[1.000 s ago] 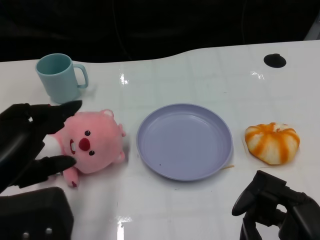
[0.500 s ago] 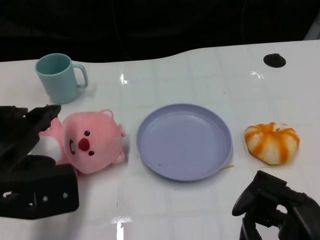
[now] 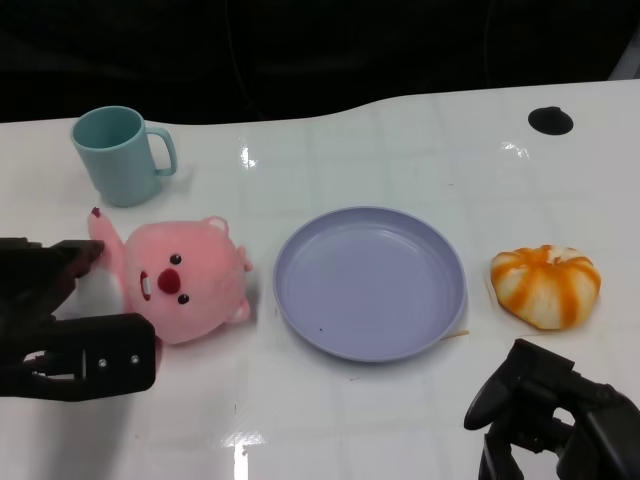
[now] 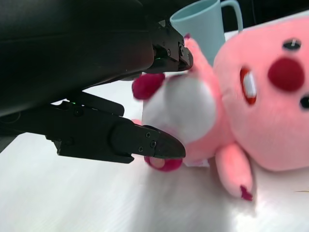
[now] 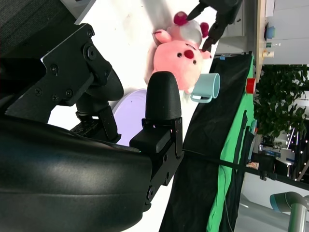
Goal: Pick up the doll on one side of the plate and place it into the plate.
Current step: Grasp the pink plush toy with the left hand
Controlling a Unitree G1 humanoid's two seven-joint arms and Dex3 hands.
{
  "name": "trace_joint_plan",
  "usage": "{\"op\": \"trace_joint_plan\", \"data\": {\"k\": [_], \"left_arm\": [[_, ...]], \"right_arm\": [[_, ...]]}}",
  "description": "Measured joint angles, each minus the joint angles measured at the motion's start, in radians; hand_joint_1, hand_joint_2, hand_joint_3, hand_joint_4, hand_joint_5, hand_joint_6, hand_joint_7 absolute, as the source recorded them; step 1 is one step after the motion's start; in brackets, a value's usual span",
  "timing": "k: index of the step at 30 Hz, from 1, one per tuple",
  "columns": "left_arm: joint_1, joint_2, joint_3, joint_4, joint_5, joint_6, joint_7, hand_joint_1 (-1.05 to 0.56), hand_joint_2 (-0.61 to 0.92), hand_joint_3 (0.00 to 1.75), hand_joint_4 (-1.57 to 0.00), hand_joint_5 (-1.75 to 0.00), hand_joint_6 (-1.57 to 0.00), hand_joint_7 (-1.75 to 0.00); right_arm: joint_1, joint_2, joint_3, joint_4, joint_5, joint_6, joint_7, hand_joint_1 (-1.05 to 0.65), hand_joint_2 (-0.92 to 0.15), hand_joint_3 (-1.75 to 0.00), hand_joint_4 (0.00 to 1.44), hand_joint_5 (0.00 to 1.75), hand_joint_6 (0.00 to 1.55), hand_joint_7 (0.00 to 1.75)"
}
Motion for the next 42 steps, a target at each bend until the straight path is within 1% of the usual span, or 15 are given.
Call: {"op": "trace_joint_plan", "data": {"k": [8, 17, 20, 22, 23, 24, 27, 29, 30, 31, 32, 33, 34, 37, 42], "left_arm": [[-0.083, -0.032, -0.061, 0.155, -0.007, -0.05, 0.068, -0.68, 0.92, 0.01, -0.09, -0.12, -0.19, 0.0], [-0.232, -0.093, -0.131, 0.458, -0.026, -0.087, 0.12, -0.47, 0.89, 0.0, -0.25, -0.09, -0.27, -0.02], [-0.256, -0.111, -0.138, 0.519, -0.045, -0.097, 0.143, -0.36, 0.89, 0.0, -0.44, -0.08, -0.44, -0.04], [-0.269, -0.12, -0.142, 0.556, -0.057, -0.109, 0.168, -0.27, 0.91, 0.0, -0.69, -0.14, -0.68, -0.07], [-0.276, -0.124, -0.144, 0.577, -0.06, -0.12, 0.186, -0.23, 0.91, 0.0, -0.88, -0.2, -0.83, -0.09], [-0.283, -0.129, -0.146, 0.6, -0.062, -0.136, 0.211, -0.22, 0.9, 0.0, -0.95, -0.38, -0.94, -0.09], [-0.301, -0.138, -0.155, 0.666, -0.065, -0.188, 0.302, -0.21, 0.9, 0.0, -0.84, -1.05, -1.15, -0.1], [-0.306, -0.139, -0.162, 0.705, -0.067, -0.222, 0.355, -0.22, 0.91, 0.0, -0.77, -1.2, -1.19, -0.12], [-0.309, -0.139, -0.167, 0.725, -0.067, -0.238, 0.382, -0.22, 0.92, 0.02, -0.72, -1.43, -1.17, -0.29], [-0.312, -0.139, -0.172, 0.742, -0.067, -0.252, 0.405, -0.21, 0.92, 0.08, -0.7, -1.62, -0.97, -0.82], [-0.314, -0.14, -0.175, 0.756, -0.067, -0.265, 0.429, -0.2, 0.92, 0.15, -0.73, -1.68, -0.83, -1.17], [-0.317, -0.14, -0.177, 0.768, -0.067, -0.276, 0.453, -0.19, 0.92, 0.2, -0.75, -1.72, -0.74, -1.43], [-0.318, -0.14, -0.181, 0.778, -0.067, -0.29, 0.476, -0.18, 0.92, 0.26, -0.77, -1.73, -0.67, -1.58], [-0.315, -0.14, -0.186, 0.802, -0.074, -0.322, 0.537, -0.17, 0.91, 0.29, -0.81, -1.74, -0.62, -1.73], [-0.289, -0.144, -0.167, 0.816, -0.114, -0.385, 0.645, -0.15, 0.88, 0.33, -0.85, -1.75, -0.67, -1.75]], "right_arm": [[0.002, 0.0, 0.001, -0.001, 0.001, -0.001, 0.001, 0.09, -0.46, -1.35, 0.72, 1.75, 0.58, 1.56], [0.004, 0.001, 0.003, -0.008, -0.014, 0.0, -0.003, 0.11, -0.46, -1.36, 0.72, 1.75, 0.58, 1.57], [0.004, 0.001, 0.002, -0.009, -0.013, 0.0, -0.003, 0.1, -0.45, -1.35, 0.72, 1.75, 0.58, 1.56], [0.004, 0.0, 0.002, -0.01, -0.013, 0.0, -0.003, 0.1, -0.45, -1.35, 0.72, 1.75, 0.58, 1.56], [0.005, 0.0, 0.002, -0.011, -0.013, 0.002, -0.002, 0.11, -0.45, -1.35, 0.72, 1.75, 0.58, 1.56], [0.005, 0.0, 0.001, -0.011, -0.012, 0.003, -0.002, 0.11, -0.46, -1.35, 0.72, 1.75, 0.58, 1.56], [0.007, 0.0, 0.0, -0.013, -0.009, 0.005, -0.001, 0.11, -0.46, -1.35, 0.72, 1.75, 0.58, 1.56], [0.007, 0.0, 0.0, -0.013, -0.008, 0.006, -0.001, 0.11, -0.46, -1.36, 0.73, 1.75, 0.58, 1.56], [0.007, 0.0, -0.001, -0.013, -0.008, 0.006, -0.001, 0.11, -0.46, -1.36, 0.73, 1.75, 0.58, 1.56], [0.007, 0.0, -0.001, -0.013, -0.008, 0.006, -0.001, 0.11, -0.46, -1.36, 0.73, 1.75, 0.58, 1.56], [0.007, 0.0, -0.001, -0.013, -0.008, 0.006, -0.001, 0.11, -0.46, -1.36, 0.72, 1.75, 0.58, 1.56], [0.008, 0.0, -0.001, -0.013, -0.008, 0.006, -0.001, 0.11, -0.46, -1.36, 0.72, 1.75, 0.58, 1.56], [0.007, 0.0, 0.0, -0.013, -0.007, 0.006, -0.001, 0.11, -0.46, -1.36, 0.72, 1.75, 0.58, 1.56], [0.007, 0.0, -0.001, -0.012, -0.008, 0.006, -0.001, 0.11, -0.46, -1.36, 0.72, 1.75, 0.58, 1.57], [0.007, 0.0, 0.0, -0.012, -0.008, 0.006, -0.001, 0.1, -0.46, -1.36, 0.72, 1.75, 0.57, 1.56]]}}
